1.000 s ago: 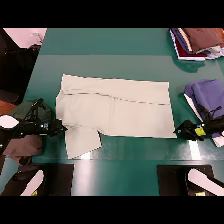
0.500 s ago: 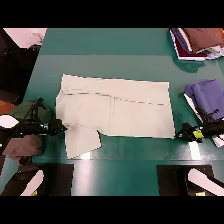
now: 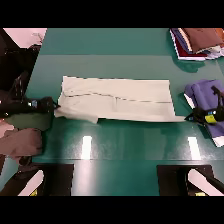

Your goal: Fold the shirts.

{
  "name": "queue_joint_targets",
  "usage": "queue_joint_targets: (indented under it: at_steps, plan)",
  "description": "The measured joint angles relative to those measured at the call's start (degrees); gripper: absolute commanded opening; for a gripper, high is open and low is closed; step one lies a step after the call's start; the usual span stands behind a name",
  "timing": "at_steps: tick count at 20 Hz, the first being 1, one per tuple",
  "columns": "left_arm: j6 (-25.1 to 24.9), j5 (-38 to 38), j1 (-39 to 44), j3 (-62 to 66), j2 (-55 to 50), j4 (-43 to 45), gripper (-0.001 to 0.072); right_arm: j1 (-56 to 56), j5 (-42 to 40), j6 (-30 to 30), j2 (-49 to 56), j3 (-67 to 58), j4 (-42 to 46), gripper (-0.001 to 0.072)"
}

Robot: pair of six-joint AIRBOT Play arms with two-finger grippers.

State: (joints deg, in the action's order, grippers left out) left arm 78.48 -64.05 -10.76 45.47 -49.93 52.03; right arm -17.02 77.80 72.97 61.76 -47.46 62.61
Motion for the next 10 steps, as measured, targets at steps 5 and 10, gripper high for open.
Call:
queue_joint_targets:
  at_steps: [5,10]
  plan:
    - [-1.73,1.42,0.0,12.0,-11.98,-0.48,0.0022,6.8,-0.68,2.71,8.76,-12.5,-0.02,0.0017]
    - [-3.04,4.13,0.02,23.08,-26.12,-1.42,0.0022,11.06,-1.9,5.73,19.82,-25.22,-0.04,0.0017]
